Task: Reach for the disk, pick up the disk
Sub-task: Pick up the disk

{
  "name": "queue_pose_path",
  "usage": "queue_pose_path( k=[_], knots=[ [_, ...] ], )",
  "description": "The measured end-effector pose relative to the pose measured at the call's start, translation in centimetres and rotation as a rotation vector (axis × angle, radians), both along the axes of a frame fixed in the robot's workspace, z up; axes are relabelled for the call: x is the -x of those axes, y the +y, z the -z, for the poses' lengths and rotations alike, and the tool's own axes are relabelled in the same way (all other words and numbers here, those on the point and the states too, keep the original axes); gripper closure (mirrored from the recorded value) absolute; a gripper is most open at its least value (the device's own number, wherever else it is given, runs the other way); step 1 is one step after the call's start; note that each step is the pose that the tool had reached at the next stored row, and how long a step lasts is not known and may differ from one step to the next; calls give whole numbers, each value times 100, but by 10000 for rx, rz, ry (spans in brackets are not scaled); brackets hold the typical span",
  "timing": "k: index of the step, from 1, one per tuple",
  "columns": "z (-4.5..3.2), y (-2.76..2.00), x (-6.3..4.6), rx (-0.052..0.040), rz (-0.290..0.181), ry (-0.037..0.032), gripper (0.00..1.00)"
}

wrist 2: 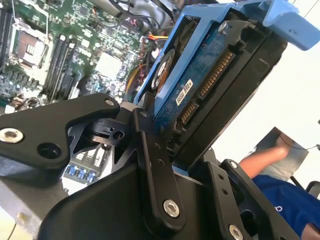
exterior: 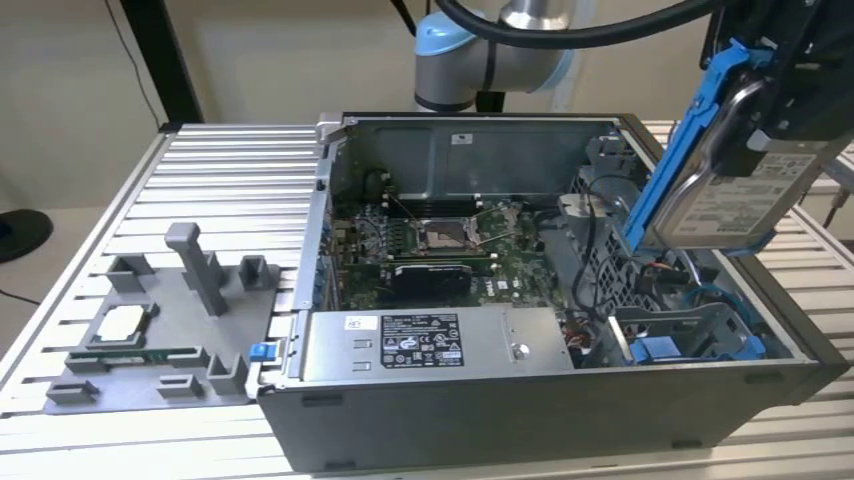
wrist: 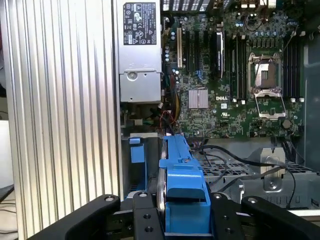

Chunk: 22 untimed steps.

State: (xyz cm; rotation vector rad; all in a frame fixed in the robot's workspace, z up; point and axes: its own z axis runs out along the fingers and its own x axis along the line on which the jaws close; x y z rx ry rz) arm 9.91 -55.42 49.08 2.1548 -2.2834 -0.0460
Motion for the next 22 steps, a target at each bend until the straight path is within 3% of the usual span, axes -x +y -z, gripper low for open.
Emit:
queue_pose_path(
  k=[3,7,17,22],
  knots=[
    [1,-64,-1,1,-4,0,100],
    [7,-105,-2,0,-22,0,100],
    [21,-186,-60,0,-184,0,100],
    [25,-194,-89,0,-283,0,100]
  ],
)
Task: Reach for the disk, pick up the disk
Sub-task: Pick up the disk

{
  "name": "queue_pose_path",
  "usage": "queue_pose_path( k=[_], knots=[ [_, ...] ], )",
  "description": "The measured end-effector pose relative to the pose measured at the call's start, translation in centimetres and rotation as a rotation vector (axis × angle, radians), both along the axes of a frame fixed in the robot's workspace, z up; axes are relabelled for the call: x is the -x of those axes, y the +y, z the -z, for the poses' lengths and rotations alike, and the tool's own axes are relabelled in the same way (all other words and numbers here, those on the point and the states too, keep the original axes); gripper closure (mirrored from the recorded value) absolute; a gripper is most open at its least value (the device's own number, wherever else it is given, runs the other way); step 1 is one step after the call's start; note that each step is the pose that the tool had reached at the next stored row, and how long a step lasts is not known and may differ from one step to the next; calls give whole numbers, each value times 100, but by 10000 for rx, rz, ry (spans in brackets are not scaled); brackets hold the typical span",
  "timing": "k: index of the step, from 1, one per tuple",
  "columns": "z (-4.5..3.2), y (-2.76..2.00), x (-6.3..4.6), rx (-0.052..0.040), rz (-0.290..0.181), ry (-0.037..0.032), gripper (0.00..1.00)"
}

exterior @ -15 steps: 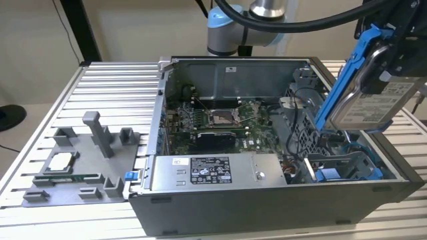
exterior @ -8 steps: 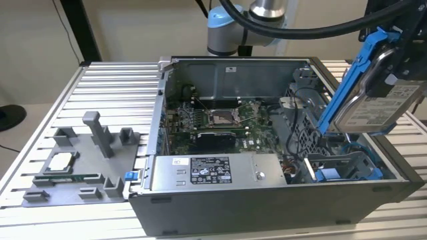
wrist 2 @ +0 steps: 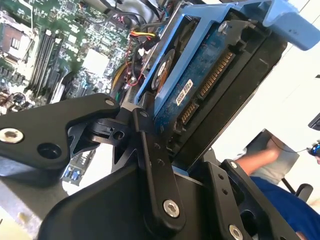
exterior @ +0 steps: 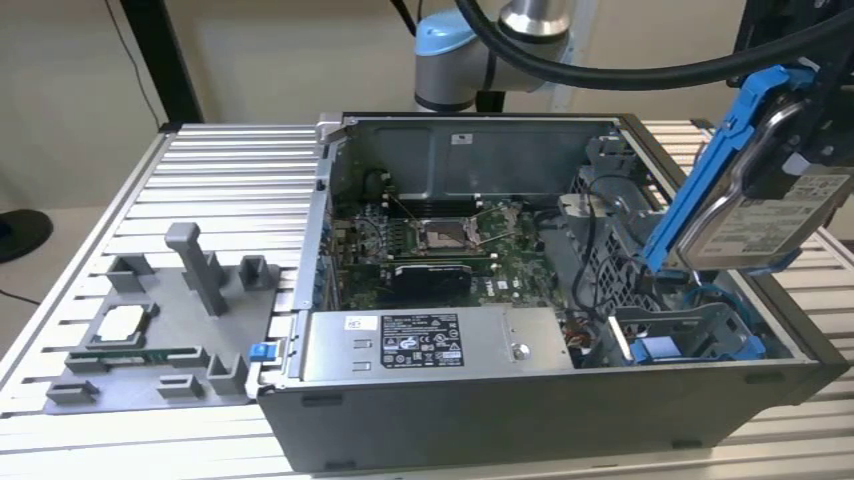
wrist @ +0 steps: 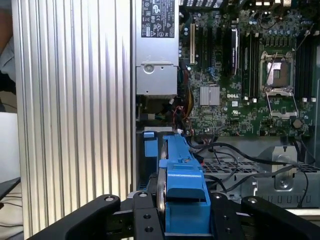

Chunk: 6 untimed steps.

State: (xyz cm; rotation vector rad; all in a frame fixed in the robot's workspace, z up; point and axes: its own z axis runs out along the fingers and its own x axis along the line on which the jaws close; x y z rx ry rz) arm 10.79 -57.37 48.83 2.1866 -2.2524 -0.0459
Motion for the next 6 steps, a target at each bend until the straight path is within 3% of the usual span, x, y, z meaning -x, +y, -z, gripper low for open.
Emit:
queue_pose_path(
  k=[6],
  knots=[
    [1,-1,-3,-2,1,0,100]
  ],
)
